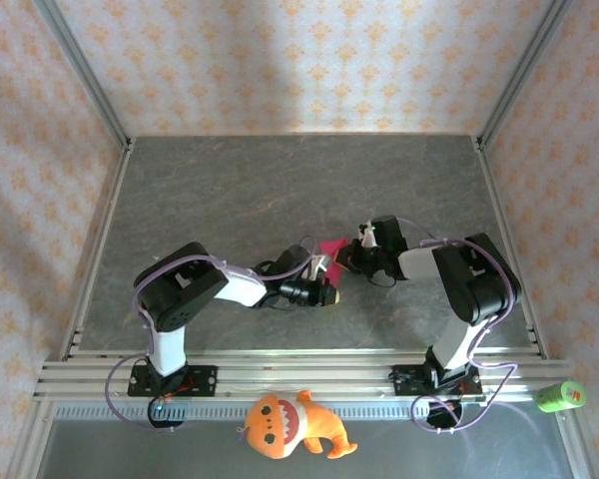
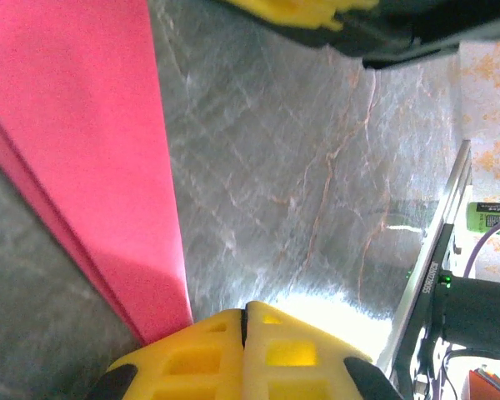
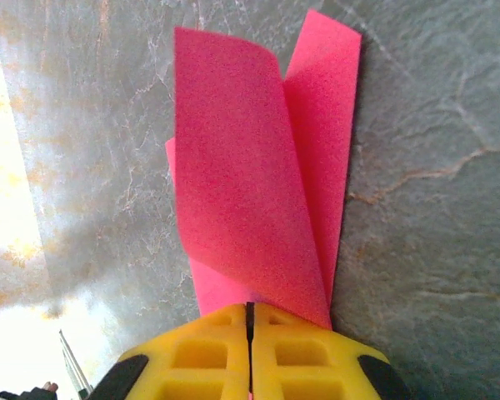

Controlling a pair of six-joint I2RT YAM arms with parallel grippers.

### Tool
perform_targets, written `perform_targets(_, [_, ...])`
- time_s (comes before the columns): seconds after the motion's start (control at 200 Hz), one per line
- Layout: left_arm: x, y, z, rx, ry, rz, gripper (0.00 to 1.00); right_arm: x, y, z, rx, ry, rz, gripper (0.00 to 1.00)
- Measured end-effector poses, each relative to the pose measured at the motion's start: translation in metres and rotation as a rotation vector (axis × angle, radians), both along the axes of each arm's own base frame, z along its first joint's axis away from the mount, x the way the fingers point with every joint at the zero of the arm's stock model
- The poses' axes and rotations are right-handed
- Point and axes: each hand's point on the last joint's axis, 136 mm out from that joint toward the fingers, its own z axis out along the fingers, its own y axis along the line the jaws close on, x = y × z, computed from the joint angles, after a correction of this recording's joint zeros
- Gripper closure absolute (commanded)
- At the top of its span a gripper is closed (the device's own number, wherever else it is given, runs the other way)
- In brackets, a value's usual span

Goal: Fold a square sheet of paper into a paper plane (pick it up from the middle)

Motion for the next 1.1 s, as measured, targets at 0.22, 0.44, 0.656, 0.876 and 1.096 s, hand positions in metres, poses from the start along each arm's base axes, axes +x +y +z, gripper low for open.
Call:
perform_targets(0.22, [-0.016, 0.005, -0.001, 0.006, 0.009, -0.003, 0.94, 0.000, 0.000, 0.000, -0.003, -0.002, 0.001, 0.93])
perform_targets(0.44, [-0.036, 0.010, 0.025, -0.033, -0.001, -0.017, 0.95, 0.000, 0.000, 0.000, -0.003, -0.002, 0.000, 0.93])
perform_targets(0.656, [0.019, 0.004, 0.082, -0.140, -0.124, 0.082, 0.94, 0.000, 0.000, 0.000, -0.003, -0.002, 0.000, 0.93])
perform_targets(0.876, [0.058, -0.012, 0.054, -0.093, -0.100, 0.127, 0.95, 0.000, 0.000, 0.000, -0.002, -0.002, 0.001, 0.93])
perform_targets(1.096, [0.065, -0.009, 0.009, 0.005, -0.047, 0.159, 0.95, 0.000, 0.000, 0.000, -0.002, -0.002, 0.001, 0.93])
